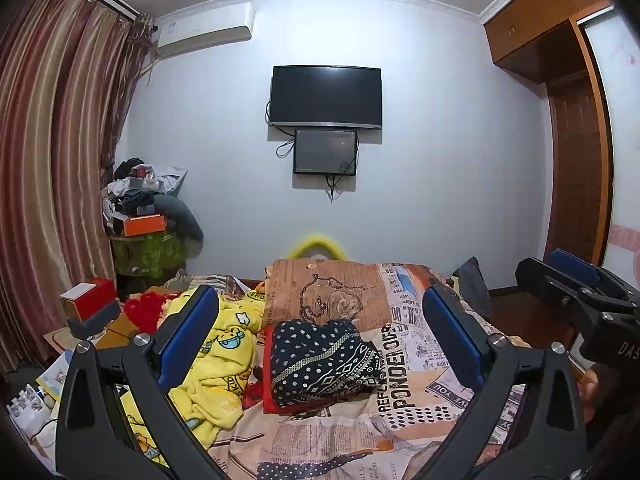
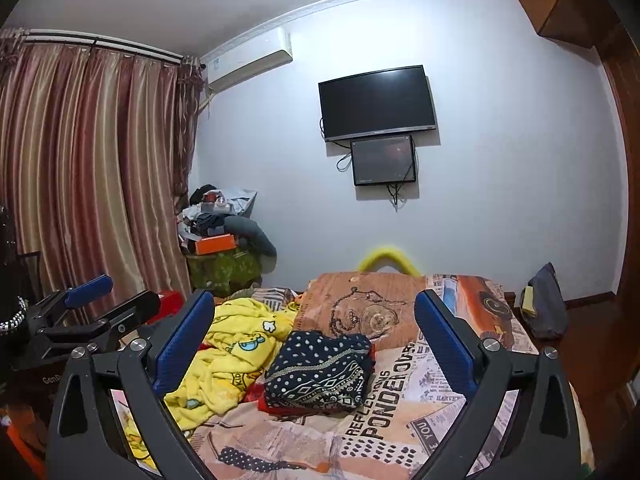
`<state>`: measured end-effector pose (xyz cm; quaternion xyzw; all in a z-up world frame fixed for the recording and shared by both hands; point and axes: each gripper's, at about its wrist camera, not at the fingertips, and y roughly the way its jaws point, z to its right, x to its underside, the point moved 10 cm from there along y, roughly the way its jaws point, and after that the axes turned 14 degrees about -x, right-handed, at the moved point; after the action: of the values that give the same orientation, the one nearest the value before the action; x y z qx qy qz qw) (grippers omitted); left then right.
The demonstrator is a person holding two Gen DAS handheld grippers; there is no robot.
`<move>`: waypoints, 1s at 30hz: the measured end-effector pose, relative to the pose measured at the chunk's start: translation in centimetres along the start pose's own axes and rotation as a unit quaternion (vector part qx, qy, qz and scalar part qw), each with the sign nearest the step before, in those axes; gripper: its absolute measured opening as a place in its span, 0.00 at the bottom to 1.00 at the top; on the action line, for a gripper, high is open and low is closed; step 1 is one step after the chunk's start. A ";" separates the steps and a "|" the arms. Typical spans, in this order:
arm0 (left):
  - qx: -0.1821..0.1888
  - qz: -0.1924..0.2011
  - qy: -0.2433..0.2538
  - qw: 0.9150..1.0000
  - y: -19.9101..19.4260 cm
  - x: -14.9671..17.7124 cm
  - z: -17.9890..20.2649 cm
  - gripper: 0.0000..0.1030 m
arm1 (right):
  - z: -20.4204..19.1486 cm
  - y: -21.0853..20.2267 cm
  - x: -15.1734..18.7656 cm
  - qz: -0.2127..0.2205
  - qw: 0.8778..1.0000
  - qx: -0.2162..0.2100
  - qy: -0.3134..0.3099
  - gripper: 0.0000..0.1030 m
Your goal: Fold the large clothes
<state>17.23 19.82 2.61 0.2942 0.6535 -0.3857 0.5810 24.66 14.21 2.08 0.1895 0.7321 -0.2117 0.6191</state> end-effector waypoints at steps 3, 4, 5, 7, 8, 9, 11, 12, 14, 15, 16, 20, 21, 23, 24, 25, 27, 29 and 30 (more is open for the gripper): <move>-0.002 -0.001 0.002 1.000 0.2 0.2 0.0 0.99 | 0.1 0.1 0.1 -0.004 1.000 0.001 0.002 0.97; -0.003 -0.002 0.002 1.000 0.3 0.3 0.0 0.99 | 0.1 0.1 0.1 -0.005 1.000 0.001 0.002 0.97; -0.003 -0.003 0.002 1.000 0.4 0.3 -0.1 0.99 | 0.1 0.1 0.1 -0.007 1.000 0.002 0.003 0.97; -0.003 -0.005 0.003 1.000 0.6 0.5 0.0 0.99 | 0.0 0.1 0.2 -0.007 1.000 0.003 0.002 0.97; -0.003 -0.005 0.003 1.000 0.6 0.5 -0.1 0.99 | 0.0 0.0 0.1 -0.007 1.000 0.003 0.002 0.97; -0.003 -0.006 0.003 1.000 0.7 0.5 -0.1 0.99 | 0.0 0.1 0.2 -0.008 1.000 0.002 0.003 0.97; -0.004 -0.007 0.002 1.000 0.9 0.6 -0.2 0.99 | 0.0 0.0 0.1 -0.011 1.000 0.003 0.003 0.97; -0.005 -0.009 0.003 1.000 1.0 0.6 -0.3 0.99 | 0.0 0.1 0.2 -0.012 1.000 0.003 0.004 0.97; -0.006 -0.010 0.002 1.000 1.2 0.6 -0.2 0.99 | 0.0 0.0 0.2 -0.014 1.000 0.002 0.008 0.97; -0.006 -0.011 0.002 1.000 1.3 0.7 -0.2 0.99 | 0.1 0.1 0.3 -0.014 1.000 0.002 0.009 0.97; -0.006 -0.012 0.002 1.000 1.4 0.7 -0.2 0.99 | 0.1 0.1 0.2 -0.014 1.000 0.002 0.011 0.97; -0.006 -0.017 0.004 1.000 1.7 1.1 -0.1 0.99 | 0.2 0.2 0.3 -0.016 1.000 0.004 0.014 0.97; -0.006 -0.018 0.005 1.000 1.8 1.1 0.0 0.99 | 0.2 0.3 0.5 -0.017 1.000 0.005 0.014 0.97; -0.006 -0.019 0.005 1.000 2.0 1.2 0.1 0.99 | 0.3 0.3 0.5 -0.019 1.000 0.006 0.013 0.97; -0.005 -0.020 0.004 1.000 2.0 1.3 0.1 0.99 | 0.3 0.4 0.5 -0.020 1.000 0.006 0.014 0.97; -0.005 -0.021 0.003 1.000 2.0 1.3 0.1 0.99 | 0.3 0.4 0.6 -0.020 1.000 0.006 0.015 0.97; -0.002 -0.023 0.002 1.000 2.1 1.4 0.1 0.99 | 0.2 0.4 0.7 -0.021 1.000 0.006 0.016 0.97; -0.001 -0.023 0.001 1.000 2.1 1.5 0.1 0.99 | 0.2 0.4 0.7 -0.022 1.000 0.007 0.016 0.97; 0.001 -0.023 0.000 1.000 2.1 1.5 0.2 0.99 | 0.2 0.4 0.7 -0.022 1.000 0.008 0.015 0.97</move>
<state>18.84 20.70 0.83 0.2794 0.6598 -0.3994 0.5719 24.96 14.48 1.35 0.1812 0.7440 -0.2280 0.6014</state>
